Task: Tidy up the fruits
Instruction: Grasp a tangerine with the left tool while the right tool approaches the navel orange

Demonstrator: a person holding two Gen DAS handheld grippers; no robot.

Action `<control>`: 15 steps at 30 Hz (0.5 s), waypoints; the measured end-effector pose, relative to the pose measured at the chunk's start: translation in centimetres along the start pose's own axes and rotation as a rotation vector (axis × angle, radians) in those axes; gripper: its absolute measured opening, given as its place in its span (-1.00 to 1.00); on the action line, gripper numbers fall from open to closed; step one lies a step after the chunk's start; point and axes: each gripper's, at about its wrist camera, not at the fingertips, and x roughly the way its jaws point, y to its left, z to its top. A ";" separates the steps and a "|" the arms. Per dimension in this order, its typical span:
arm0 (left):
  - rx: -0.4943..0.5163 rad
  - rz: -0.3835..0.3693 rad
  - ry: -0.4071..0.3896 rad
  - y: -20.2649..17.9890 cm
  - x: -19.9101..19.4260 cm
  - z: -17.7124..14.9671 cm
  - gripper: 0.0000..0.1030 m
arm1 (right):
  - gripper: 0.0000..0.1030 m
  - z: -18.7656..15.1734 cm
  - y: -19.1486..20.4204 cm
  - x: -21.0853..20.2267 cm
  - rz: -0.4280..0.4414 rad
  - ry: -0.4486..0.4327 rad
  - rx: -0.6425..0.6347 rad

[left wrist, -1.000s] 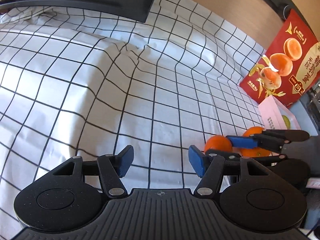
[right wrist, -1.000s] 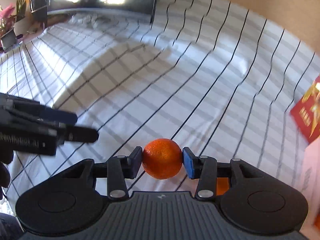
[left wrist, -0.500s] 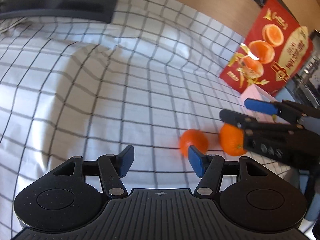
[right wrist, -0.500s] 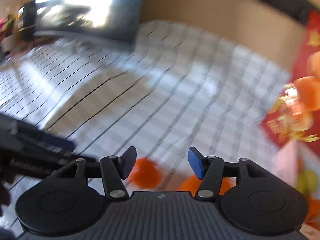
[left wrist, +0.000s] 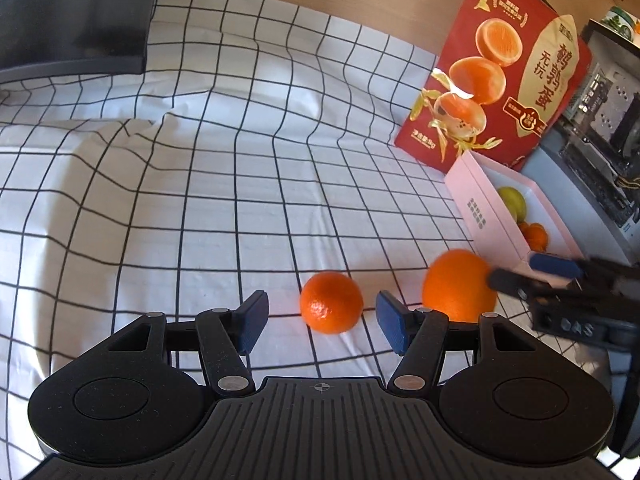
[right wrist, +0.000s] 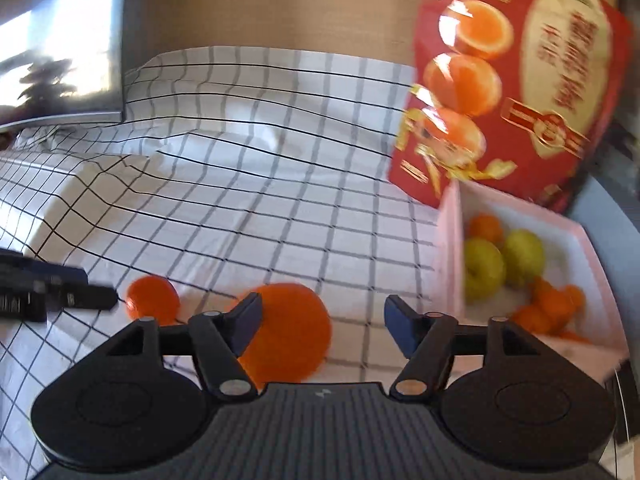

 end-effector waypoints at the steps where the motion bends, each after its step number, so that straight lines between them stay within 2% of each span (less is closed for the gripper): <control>1: 0.011 -0.001 0.001 -0.2 0.1 0.0 0.26 | 0.35 -0.4 -0.5 -0.4 -0.005 0.002 0.012; 7: 0.118 0.013 0.024 -2.1 0.9 -0.5 0.26 | 0.37 -2.5 -3.0 -1.6 -0.015 0.027 0.115; 15: 0.148 0.061 0.059 -2.7 3.8 0.3 0.25 | 0.37 -3.0 -3.8 -1.9 -0.019 0.034 0.142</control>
